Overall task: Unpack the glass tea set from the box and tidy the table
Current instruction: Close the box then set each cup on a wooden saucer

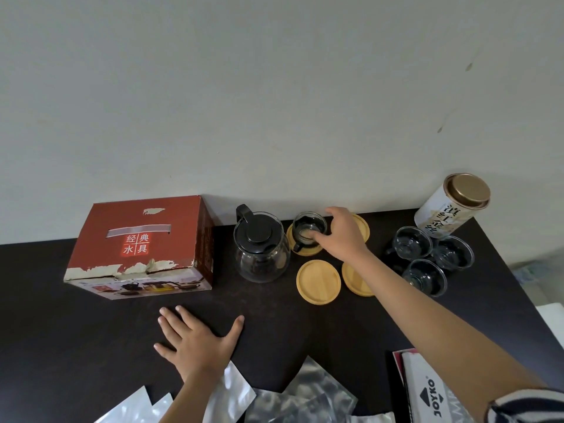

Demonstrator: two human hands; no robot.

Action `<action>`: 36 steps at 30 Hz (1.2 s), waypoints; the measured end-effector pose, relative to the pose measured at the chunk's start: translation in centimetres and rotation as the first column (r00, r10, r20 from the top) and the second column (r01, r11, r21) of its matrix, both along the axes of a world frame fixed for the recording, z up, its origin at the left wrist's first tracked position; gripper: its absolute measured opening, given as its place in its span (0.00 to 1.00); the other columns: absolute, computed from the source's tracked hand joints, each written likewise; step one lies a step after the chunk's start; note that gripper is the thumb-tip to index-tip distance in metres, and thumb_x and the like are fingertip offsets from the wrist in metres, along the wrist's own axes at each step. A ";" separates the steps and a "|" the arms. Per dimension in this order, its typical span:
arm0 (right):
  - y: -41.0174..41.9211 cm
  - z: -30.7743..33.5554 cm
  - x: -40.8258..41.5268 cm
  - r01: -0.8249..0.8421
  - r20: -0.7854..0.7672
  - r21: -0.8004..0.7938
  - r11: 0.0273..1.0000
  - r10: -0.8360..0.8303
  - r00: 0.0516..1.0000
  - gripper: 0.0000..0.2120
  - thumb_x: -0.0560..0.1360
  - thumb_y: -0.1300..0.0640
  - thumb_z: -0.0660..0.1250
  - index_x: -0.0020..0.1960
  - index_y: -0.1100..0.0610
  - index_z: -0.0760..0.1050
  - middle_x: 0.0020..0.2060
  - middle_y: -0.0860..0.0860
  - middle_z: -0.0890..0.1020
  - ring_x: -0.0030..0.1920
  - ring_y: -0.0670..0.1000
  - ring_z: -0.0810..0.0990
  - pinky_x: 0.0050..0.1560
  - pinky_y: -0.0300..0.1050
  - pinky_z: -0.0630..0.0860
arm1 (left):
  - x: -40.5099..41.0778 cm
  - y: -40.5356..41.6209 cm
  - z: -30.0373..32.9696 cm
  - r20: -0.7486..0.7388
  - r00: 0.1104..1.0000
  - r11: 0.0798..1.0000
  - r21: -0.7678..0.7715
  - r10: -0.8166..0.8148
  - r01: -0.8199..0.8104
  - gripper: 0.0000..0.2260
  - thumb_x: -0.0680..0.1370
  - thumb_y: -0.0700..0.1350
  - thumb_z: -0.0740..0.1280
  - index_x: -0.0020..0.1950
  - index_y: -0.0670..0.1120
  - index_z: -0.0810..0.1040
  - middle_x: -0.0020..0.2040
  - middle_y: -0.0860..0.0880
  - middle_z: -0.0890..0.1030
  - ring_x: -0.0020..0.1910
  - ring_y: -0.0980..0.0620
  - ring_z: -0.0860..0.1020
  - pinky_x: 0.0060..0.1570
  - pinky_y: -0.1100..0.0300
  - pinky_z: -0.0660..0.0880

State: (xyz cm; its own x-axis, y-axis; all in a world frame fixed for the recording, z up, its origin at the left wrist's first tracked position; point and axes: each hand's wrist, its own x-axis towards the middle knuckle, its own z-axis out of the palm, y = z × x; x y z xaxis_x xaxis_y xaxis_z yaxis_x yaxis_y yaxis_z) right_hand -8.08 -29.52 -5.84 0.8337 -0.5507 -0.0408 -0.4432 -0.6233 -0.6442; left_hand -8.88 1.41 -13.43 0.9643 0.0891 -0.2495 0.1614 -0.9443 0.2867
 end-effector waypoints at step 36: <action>-6.8 1.9 -0.6 -0.064 -0.317 -0.077 0.995 0.037 0.948 0.38 0.64 0.57 0.76 0.71 0.62 0.66 0.65 0.59 0.67 0.66 0.59 0.68 0.64 0.51 0.71 | -0.3 -0.2 0.3 -0.014 1.000 1.000 -0.013 0.005 -0.005 0.60 0.59 0.78 0.61 0.76 0.38 0.47 0.77 0.40 0.45 0.76 0.43 0.43 0.69 0.34 0.49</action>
